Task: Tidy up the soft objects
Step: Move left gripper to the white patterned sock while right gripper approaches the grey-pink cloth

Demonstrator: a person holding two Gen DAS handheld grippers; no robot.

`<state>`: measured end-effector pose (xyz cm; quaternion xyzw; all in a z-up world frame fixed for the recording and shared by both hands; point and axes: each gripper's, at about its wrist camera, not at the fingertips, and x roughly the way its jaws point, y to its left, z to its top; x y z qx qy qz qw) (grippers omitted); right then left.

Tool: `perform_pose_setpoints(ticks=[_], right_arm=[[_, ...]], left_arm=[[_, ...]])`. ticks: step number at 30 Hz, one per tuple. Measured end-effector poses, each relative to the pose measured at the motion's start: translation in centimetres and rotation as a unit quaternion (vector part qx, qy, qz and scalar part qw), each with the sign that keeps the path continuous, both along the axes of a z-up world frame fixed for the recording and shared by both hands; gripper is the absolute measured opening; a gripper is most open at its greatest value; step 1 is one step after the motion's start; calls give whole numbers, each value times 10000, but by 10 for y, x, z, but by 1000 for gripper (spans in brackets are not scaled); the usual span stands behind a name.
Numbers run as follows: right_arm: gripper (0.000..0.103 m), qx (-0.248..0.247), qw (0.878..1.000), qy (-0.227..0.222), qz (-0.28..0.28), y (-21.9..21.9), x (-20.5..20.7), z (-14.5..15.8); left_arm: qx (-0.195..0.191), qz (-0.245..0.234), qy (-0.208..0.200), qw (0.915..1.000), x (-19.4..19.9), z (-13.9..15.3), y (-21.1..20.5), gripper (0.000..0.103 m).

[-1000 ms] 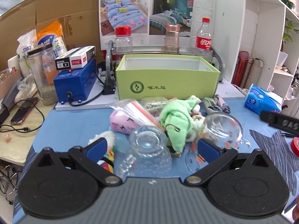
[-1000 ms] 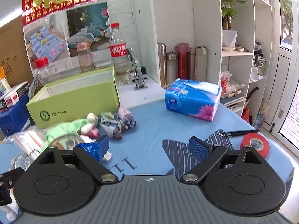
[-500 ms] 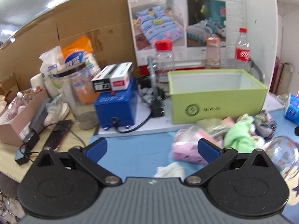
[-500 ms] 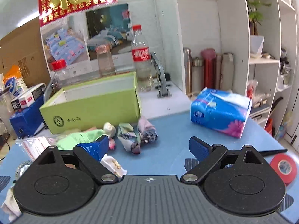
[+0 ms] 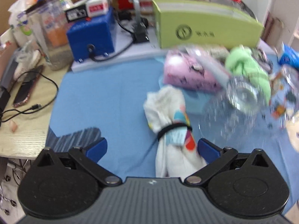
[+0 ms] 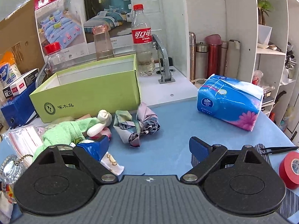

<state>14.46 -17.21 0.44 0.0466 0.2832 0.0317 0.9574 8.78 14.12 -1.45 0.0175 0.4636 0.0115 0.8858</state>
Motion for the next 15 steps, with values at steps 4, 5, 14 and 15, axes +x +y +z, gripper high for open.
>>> perform_pose_setpoints(ticks=[4,5,14,15], right_arm=[[80,1,9998,-2,-179,-9,1,0],[80,25,9998,16,-206,-12,3,0],[80,-214,9994,159,-210,-29,23,7],[80,-333,9991,227,-102,-28,30,7]], left_arm=[[191,-20,13,9998,-3,-10,8,102],[21,123,-13,9999,0,-8,16,102],[600,1280,-545,9885,48,1,53,102],[594,1258,-617,9883,44,4,50,102]])
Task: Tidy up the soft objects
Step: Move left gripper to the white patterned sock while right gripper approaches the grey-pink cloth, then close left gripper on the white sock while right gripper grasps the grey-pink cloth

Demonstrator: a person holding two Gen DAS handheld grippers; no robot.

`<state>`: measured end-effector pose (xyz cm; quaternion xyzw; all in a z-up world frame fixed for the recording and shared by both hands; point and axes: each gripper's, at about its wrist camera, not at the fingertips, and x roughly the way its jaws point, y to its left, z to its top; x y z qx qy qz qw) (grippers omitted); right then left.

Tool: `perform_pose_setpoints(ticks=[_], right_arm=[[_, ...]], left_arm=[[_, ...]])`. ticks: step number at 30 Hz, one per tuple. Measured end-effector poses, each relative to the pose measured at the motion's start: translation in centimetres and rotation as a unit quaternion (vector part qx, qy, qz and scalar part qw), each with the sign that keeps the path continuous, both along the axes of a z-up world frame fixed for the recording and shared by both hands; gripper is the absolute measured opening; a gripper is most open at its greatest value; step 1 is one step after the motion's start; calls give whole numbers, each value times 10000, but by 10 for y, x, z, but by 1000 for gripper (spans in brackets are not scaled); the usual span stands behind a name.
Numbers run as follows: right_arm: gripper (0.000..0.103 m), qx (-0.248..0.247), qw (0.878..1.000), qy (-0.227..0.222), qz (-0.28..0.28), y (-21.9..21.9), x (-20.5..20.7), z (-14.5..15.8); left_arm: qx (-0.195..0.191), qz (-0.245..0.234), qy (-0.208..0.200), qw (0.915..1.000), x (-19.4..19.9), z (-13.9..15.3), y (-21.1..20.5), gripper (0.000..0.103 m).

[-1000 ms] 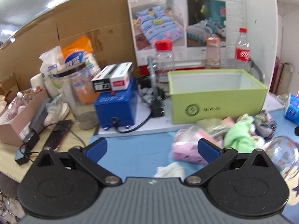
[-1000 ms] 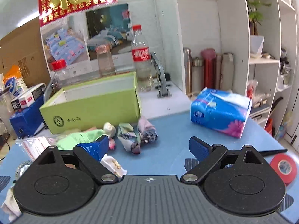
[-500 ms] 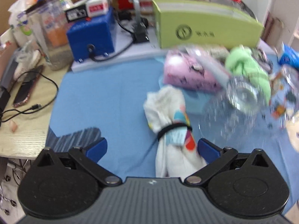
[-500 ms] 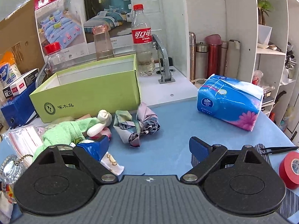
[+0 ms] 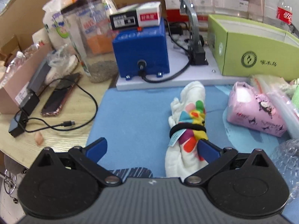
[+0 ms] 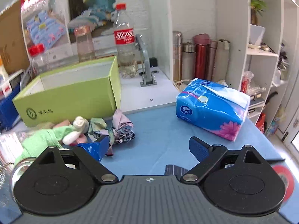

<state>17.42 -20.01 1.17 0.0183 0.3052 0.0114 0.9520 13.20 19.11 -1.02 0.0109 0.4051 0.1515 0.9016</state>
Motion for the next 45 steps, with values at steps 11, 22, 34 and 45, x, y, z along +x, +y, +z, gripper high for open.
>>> perform_pose_setpoints(ticks=[11,22,34,45], right_arm=[[79,-596,9840,1261,1112,52,106,-33],[80,-436,9950,699,564,-9,44,-31],[82,-218,9978,499,382,-1,90,-52],[84,-204,9993,162,281,0,86,-57]], left_arm=[[-520,-179,-511,9972,-26,29,-7,102],[-713,-306,-303,9965,-17,13,-7,102],[-879,-603,-201,9941,-9,5,-4,102],[-1412,-667,63,9877,21,-22,4,85]])
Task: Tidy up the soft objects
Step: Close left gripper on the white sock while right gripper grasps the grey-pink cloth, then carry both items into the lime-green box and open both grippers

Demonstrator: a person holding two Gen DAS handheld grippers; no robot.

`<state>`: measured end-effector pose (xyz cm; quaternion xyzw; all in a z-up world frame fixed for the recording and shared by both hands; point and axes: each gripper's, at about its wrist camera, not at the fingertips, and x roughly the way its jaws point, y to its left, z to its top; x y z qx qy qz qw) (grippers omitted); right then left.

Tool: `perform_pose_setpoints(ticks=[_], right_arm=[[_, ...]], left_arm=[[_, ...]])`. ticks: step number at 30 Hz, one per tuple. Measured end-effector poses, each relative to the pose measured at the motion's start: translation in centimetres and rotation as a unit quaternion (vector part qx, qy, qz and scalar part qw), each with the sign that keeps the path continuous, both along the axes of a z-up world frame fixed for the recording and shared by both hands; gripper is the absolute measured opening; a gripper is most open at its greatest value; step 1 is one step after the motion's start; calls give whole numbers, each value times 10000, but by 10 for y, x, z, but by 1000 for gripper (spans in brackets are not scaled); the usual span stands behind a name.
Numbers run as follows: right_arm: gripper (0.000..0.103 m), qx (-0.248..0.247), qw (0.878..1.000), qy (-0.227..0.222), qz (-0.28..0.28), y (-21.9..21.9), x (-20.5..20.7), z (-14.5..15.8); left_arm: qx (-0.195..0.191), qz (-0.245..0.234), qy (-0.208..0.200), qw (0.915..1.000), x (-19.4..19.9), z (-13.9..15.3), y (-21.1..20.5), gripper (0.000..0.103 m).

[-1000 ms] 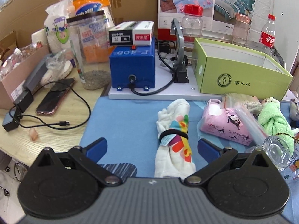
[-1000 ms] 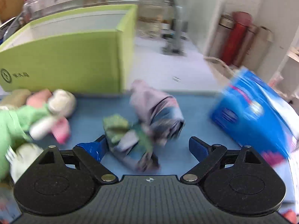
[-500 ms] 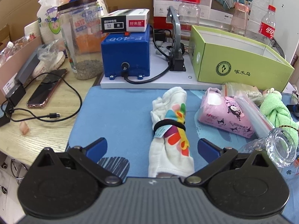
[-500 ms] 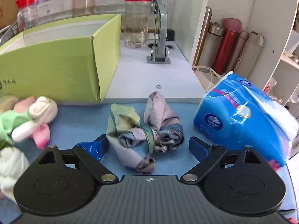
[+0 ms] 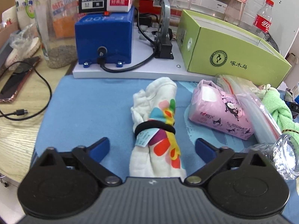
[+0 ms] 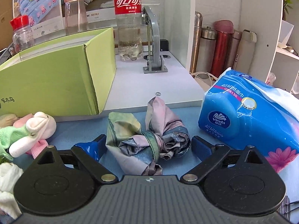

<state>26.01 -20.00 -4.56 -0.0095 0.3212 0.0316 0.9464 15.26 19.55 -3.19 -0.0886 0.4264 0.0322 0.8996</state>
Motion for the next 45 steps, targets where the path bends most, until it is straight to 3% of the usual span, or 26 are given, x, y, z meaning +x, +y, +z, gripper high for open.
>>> perform_pose_setpoints(ticks=[2,3,4,5,7,10,15,19,23,29,30,32,35,43,45], right_arm=[[83,21,10000,-24,32,-1,0,-1],[81,17,10000,-41,60,-2,-1,-1],[77,10,9999,-66,123,-2,-1,-1],[67,17,9998,-89,180,-2,-3,0],[50,49,9993,-105,366,-1,-10,4],[45,398,9972,-115,623,-6,-25,14],[45,691,9917,-586,907,-7,-51,51],[46,629,9848,-984,1289,13,-39,96],[46,382,9806,-1057,1604,50,6,123],[47,439,9801,-637,1830,76,83,115],[50,449,9797,-541,1877,79,92,111],[52,509,9791,-372,1933,87,105,101],[55,429,9809,275,1879,95,117,86],[60,590,9830,-360,1704,90,96,98],[60,362,9821,-340,1816,98,106,94]], left_arm=[[140,-25,-136,9998,-3,1,-2,45],[205,-14,-188,9996,-5,3,-2,41],[23,-17,-218,9998,-7,5,2,32],[-192,16,-272,9994,-10,7,6,29],[-195,76,-374,9991,-17,13,8,28],[-110,167,-530,9984,-31,27,11,27],[-199,-51,-938,9954,-24,73,11,27],[-83,-393,-1340,9902,22,115,-9,27],[82,-794,-1484,9857,90,140,-39,27],[340,-1059,-1285,9855,184,126,-68,31],[431,-1082,-1201,9859,196,119,-71,36],[698,-1074,-1072,9860,208,108,-78,67],[875,-1000,-1194,9839,206,101,-79,67],[635,-851,-1216,9869,182,110,-70,67],[565,-818,-1230,9874,171,115,-69,67]])
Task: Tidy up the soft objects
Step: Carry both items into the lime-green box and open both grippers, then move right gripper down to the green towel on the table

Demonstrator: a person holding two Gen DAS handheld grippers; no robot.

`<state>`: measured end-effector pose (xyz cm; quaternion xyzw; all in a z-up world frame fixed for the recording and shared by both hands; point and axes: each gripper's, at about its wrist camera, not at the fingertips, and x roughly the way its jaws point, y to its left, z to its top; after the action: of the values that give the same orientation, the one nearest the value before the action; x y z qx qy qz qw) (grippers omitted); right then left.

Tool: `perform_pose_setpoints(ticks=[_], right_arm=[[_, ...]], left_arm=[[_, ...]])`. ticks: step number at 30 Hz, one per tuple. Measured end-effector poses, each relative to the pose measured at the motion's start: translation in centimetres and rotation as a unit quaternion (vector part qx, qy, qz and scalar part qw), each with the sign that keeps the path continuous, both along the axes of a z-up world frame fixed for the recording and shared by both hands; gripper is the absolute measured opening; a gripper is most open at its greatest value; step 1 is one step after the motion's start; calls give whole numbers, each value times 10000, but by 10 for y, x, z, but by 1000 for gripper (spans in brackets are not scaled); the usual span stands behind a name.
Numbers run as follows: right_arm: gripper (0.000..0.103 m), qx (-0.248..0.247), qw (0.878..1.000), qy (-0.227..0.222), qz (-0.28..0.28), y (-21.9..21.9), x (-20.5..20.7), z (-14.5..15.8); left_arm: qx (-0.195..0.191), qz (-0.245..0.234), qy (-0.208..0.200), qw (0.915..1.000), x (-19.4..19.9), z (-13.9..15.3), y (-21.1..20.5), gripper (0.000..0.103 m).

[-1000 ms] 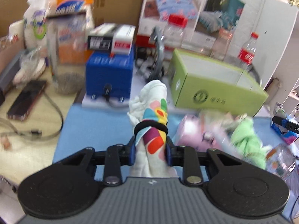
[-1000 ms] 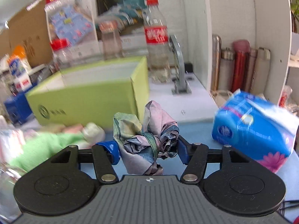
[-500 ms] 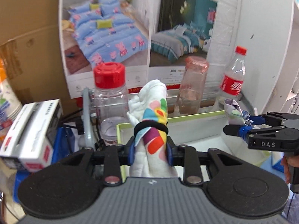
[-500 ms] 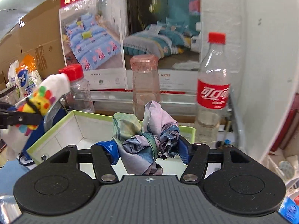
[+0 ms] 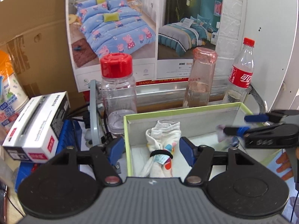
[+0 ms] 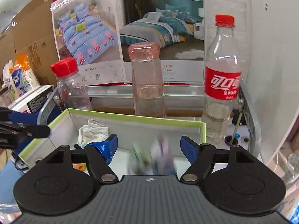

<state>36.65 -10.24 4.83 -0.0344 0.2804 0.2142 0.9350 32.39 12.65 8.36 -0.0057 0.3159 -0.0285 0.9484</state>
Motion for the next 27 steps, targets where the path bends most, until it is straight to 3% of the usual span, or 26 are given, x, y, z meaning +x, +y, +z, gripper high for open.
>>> perform_pose_setpoints(ticks=[1,2,5,12,19,23,27], right_arm=[[61,-294,9990,339,-76,5,8,-3],[61,-231,9990,377,-94,3,6,-1],[61,319,9994,72,-111,-13,-21,15],[62,142,9998,100,45,-27,-87,15],[62,-32,9990,384,204,-28,-123,-1],[62,99,9984,455,333,-24,-133,-2],[63,76,9940,652,875,-7,-145,0]], left_arm=[[-18,-10,-14,10000,-7,2,1,67],[-16,-15,-34,10000,-15,5,3,67],[103,109,-82,9999,-39,8,9,68],[-139,126,191,9996,-100,-10,25,70],[-321,-502,733,9955,-134,-40,6,71],[-31,-594,1088,9923,-119,-61,-8,72],[865,202,1056,9904,-110,-81,4,72]])
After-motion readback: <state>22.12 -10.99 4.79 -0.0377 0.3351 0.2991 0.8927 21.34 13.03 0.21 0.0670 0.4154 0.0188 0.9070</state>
